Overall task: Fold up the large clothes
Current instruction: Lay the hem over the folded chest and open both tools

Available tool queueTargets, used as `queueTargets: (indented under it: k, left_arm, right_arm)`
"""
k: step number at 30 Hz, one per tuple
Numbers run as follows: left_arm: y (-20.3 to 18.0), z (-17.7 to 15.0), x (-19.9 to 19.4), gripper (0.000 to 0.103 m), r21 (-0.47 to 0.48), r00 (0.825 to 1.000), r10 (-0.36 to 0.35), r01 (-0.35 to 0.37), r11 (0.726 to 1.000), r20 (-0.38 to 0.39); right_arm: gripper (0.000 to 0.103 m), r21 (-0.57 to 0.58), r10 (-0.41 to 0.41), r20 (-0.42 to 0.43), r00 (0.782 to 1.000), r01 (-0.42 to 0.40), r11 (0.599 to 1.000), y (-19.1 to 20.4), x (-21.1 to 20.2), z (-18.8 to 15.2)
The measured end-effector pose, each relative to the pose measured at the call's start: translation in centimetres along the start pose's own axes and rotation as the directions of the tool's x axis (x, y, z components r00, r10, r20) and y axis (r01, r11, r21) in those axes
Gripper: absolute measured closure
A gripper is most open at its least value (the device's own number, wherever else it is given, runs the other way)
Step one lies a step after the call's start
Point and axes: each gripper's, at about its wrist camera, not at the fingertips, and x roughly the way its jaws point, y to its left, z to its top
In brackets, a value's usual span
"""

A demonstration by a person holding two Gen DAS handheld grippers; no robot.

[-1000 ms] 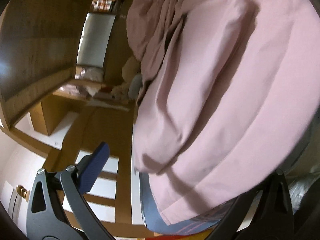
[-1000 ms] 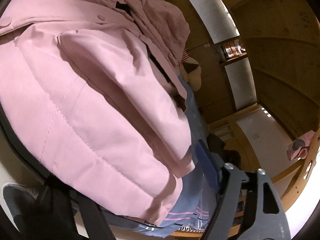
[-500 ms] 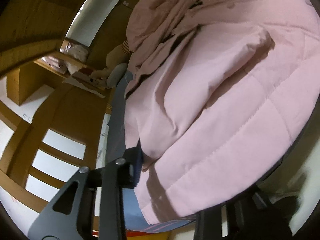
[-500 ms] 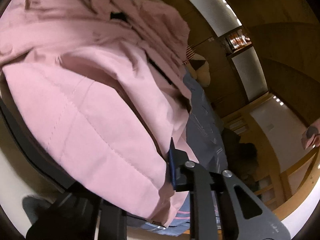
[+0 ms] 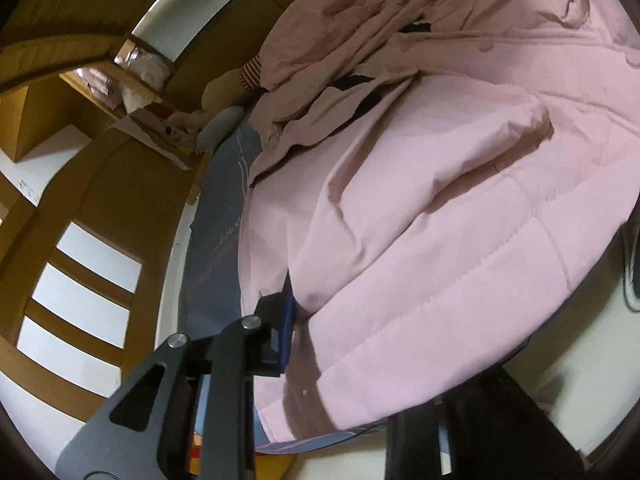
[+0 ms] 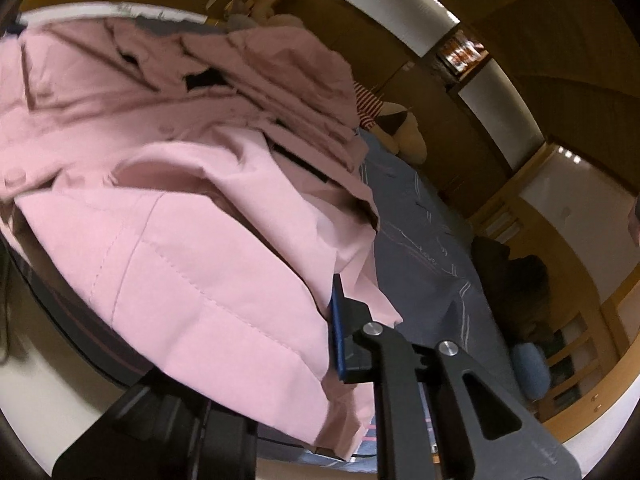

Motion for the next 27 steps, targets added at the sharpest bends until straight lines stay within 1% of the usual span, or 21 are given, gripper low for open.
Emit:
queueTargets:
  k: [3, 7, 8, 11, 14, 17, 18, 20, 22, 27]
  left_arm:
    - [1.0, 0.6, -0.4, 0.084, -0.055, 1.000, -0.029, 0.029, 0.998, 0.003]
    - [2.5, 1.1, -1.0, 0.087, -0.145, 0.997, -0.070, 0.072, 0.987, 0.019]
    - [3.0, 1.3, -1.1, 0.087, -0.176, 0.996, -0.082, 0.084, 0.981, 0.022]
    - [3.8, 1.4, -1.2, 0.088, -0.230, 0.994, -0.107, 0.111, 0.967, 0.030]
    - [5.1, 1.7, -1.2, 0.088, -0.300, 0.989, -0.145, 0.148, 0.942, 0.032]
    - [6.1, 2.3, -1.4, 0.088, -0.341, 0.986, -0.158, 0.168, 0.925, 0.057]
    - [6.5, 2.4, -1.6, 0.088, -0.354, 0.984, -0.162, 0.175, 0.919, 0.067]
    - [7.6, 2.9, -1.8, 0.088, -0.393, 0.979, -0.182, 0.203, 0.897, 0.091]
    - [8.3, 3.4, -2.1, 0.088, -0.415, 0.976, -0.190, 0.219, 0.883, 0.111]
    - [10.4, 5.0, -2.6, 0.088, -0.464, 0.968, -0.187, 0.245, 0.851, 0.168]
  right_arm:
    - [0.090, 0.059, 0.030, -0.005, 1.000, -0.029, 0.998, -0.8, -0.1, 0.5]
    - [0.091, 0.169, 0.052, 0.003, 0.999, -0.052, 0.984, -1.9, -0.4, 1.2]
    - [0.092, 0.190, 0.059, 0.006, 0.998, -0.059, 0.980, -2.1, -0.4, 1.4]
    - [0.093, 0.228, 0.072, 0.020, 0.997, -0.075, 0.971, -2.5, -0.6, 2.0]
    - [0.094, 0.270, 0.089, 0.041, 0.995, -0.097, 0.958, -3.4, -0.8, 2.8]
    - [0.094, 0.309, 0.113, 0.064, 0.992, -0.127, 0.943, -4.3, -1.1, 3.5]
    - [0.094, 0.330, 0.120, 0.080, 0.990, -0.140, 0.934, -4.7, -1.1, 3.8]
    - [0.094, 0.370, 0.147, 0.108, 0.983, -0.177, 0.912, -5.6, -1.1, 4.2]
    - [0.094, 0.413, 0.164, 0.134, 0.977, -0.205, 0.887, -6.5, -0.9, 4.6]
    - [0.094, 0.493, 0.185, 0.198, 0.962, -0.261, 0.830, -8.7, -0.7, 5.8]
